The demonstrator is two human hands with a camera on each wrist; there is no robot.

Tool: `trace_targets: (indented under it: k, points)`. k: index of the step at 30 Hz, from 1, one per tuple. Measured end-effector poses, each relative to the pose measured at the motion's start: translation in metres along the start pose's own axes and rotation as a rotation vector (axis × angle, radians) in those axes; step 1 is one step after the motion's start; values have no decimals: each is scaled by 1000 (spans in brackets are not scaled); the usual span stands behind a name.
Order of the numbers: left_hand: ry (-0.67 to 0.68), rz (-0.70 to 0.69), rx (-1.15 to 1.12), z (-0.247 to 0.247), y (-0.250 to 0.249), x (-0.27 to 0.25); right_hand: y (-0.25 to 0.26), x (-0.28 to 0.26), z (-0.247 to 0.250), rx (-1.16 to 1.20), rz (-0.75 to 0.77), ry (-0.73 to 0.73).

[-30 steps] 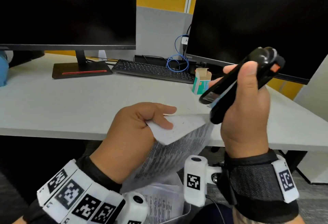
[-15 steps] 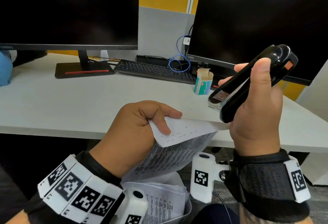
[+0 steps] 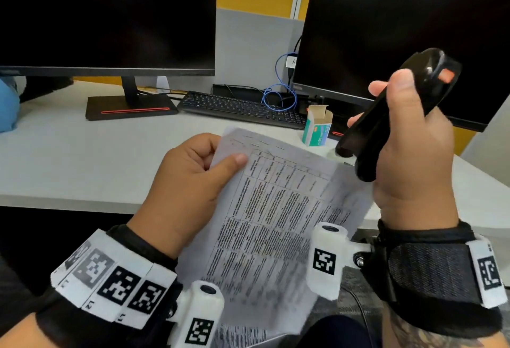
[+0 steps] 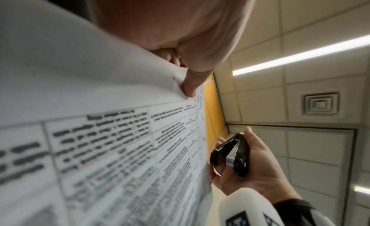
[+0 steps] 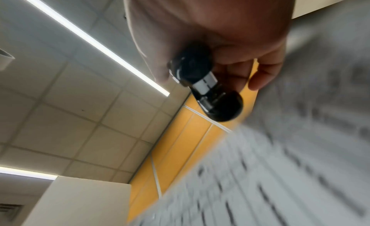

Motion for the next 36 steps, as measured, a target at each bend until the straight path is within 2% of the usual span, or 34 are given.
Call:
trace_targets:
  k: [3, 7, 10, 13, 16, 19, 23, 25, 27, 28, 30, 33, 36]
  points:
    - [-21, 75, 110, 5, 17, 3, -24, 5, -3, -129, -177, 72]
    - [15, 142, 233, 7, 47, 1, -81, 6, -7, -378, -595, 202]
    - [49, 145, 310, 7, 63, 1, -114, 3, -6, -445, -733, 245]
    - [58, 185, 295, 11, 73, 2, -131, 6, -7, -521, -799, 274]
    - [65, 204, 283, 12, 78, 4, -137, 19, -10, -643, -775, 297]
    - [67, 209, 265, 12, 79, 6, -140, 35, -14, -877, -688, 375]
    - [74, 202, 252, 12, 79, 6, -137, 49, -24, -1167, -505, 562]
    - [68, 201, 239, 13, 79, 6, -126, 51, -22, -1102, -416, 492]
    - [63, 211, 210, 14, 80, 7, -108, 43, -14, -918, -365, 389]
    - [61, 216, 192, 15, 80, 7, -101, 37, -11, -858, -339, 413]
    - [56, 210, 131, 16, 79, 7, -93, 21, -8, -793, -336, 596]
    - [53, 189, 48, 17, 78, 5, -90, -5, -11, -892, -369, 900]
    - [90, 161, 88, 17, 79, 2, -96, -18, -14, -1058, -330, 937]
Point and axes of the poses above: each hand's wrist, its own x-axis towards the middle knuckle, its own z-axis out of the back of the hand, y = z × x, the point moved 4 cm from there along x, towards the middle knuckle
